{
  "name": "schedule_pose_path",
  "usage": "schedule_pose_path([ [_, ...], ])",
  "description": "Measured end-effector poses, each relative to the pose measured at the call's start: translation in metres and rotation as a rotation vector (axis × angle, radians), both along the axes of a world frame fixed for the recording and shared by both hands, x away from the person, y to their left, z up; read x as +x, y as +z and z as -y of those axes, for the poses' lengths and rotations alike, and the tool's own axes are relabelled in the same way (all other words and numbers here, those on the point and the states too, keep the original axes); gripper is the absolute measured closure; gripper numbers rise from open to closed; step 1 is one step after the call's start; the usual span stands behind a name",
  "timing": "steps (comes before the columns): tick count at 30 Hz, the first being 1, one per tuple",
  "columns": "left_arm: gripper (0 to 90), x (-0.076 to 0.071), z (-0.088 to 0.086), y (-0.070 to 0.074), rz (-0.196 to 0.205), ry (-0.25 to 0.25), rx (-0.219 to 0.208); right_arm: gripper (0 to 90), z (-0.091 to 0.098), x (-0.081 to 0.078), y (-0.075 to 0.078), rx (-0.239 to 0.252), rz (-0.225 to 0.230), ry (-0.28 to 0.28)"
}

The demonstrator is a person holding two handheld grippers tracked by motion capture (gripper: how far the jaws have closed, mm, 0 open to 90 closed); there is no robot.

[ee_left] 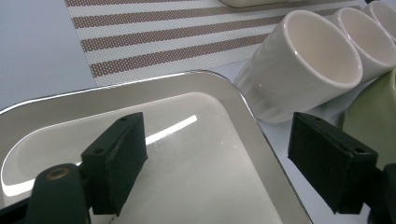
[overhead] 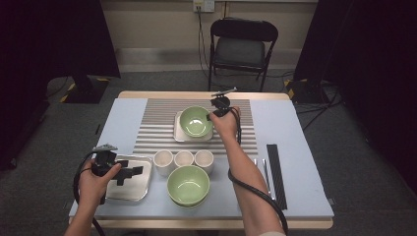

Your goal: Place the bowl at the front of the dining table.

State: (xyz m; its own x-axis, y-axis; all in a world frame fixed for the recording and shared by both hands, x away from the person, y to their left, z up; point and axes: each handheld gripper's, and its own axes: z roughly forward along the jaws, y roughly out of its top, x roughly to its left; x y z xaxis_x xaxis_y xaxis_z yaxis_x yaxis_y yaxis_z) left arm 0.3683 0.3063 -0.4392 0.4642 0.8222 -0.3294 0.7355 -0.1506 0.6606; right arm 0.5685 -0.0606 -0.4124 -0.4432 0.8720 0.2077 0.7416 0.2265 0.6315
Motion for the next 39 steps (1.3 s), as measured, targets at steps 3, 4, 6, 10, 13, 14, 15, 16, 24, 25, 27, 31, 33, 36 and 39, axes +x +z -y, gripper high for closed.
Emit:
schedule_pose_path([
  [3, 19.2, 0.0001, -0.0003, -0.0002, 0.0, 0.001, 0.001, 85.2, -0.0008, 0.0009, -0.0011, -0.003, -0.001, 0.002],
  [4, 19.2, 0.0001, -0.0003, -0.0003, -0.001, 0.0, 0.002, 85.2, -0.001, 0.0012, -0.0015, -0.006, -0.001, 0.0],
  [6, 19.2, 0.0004, -0.0003, -0.0006, -0.001, -0.002, 0.003, 85.2, -0.0017, 0.0013, -0.0024, -0.005, -0.004, -0.005],
  [10, 19.2, 0.0004, -0.0003, -0.0007, -0.002, -0.002, 0.004, 85.1, -0.0035, 0.0019, -0.0043, -0.013, 0.0, 0.0],
  [13, 19.2, 0.0005, -0.0003, -0.0006, -0.001, -0.002, 0.004, 85.1, -0.004, 0.0022, -0.0043, -0.011, 0.002, -0.001],
  [14, 19.2, 0.0006, -0.0003, -0.0007, 0.001, -0.003, 0.006, 85.1, -0.0041, 0.0022, -0.0043, -0.012, 0.002, 0.0],
  [15, 19.2, 0.0006, -0.0004, -0.0008, 0.001, -0.004, 0.007, 85.1, -0.0043, 0.0022, -0.0043, -0.012, 0.002, 0.0],
  [16, 19.2, 0.0006, -0.0002, -0.001, 0.001, -0.003, 0.007, 85.1, -0.0043, 0.0021, -0.0044, -0.012, 0.002, -0.001],
  [24, 19.2, 0.0002, 0.0012, -0.0009, -0.001, -0.001, 0.008, 85.0, -0.0043, 0.002, -0.0064, -0.008, 0.013, -0.008],
  [25, 19.2, 0.0003, 0.0012, -0.0009, -0.002, -0.002, 0.006, 85.0, -0.0044, 0.002, -0.0068, -0.008, 0.018, -0.007],
  [27, 19.1, 0.0005, 0.001, -0.001, -0.001, -0.002, 0.005, 85.0, -0.0049, 0.002, -0.0076, -0.011, 0.029, -0.007],
  [31, 19.1, 0.0005, 0.0005, -0.0012, -0.001, -0.002, 0.005, 85.0, -0.0059, 0.0021, -0.0082, -0.012, 0.037, -0.007],
  [33, 19.2, 0.0004, 0.0006, -0.0013, 0.0, -0.001, 0.005, 84.9, -0.0063, 0.0023, -0.0087, -0.012, 0.04, -0.01],
  [36, 19.1, 0.0005, 0.0005, -0.0011, -0.001, -0.002, 0.005, 84.7, -0.0069, 0.0026, -0.009, -0.008, 0.047, -0.006],
  [39, 19.1, 0.0002, 0.001, -0.0008, -0.001, -0.002, 0.005, 84.8, -0.0082, 0.0025, -0.0095, -0.012, 0.052, -0.011],
])
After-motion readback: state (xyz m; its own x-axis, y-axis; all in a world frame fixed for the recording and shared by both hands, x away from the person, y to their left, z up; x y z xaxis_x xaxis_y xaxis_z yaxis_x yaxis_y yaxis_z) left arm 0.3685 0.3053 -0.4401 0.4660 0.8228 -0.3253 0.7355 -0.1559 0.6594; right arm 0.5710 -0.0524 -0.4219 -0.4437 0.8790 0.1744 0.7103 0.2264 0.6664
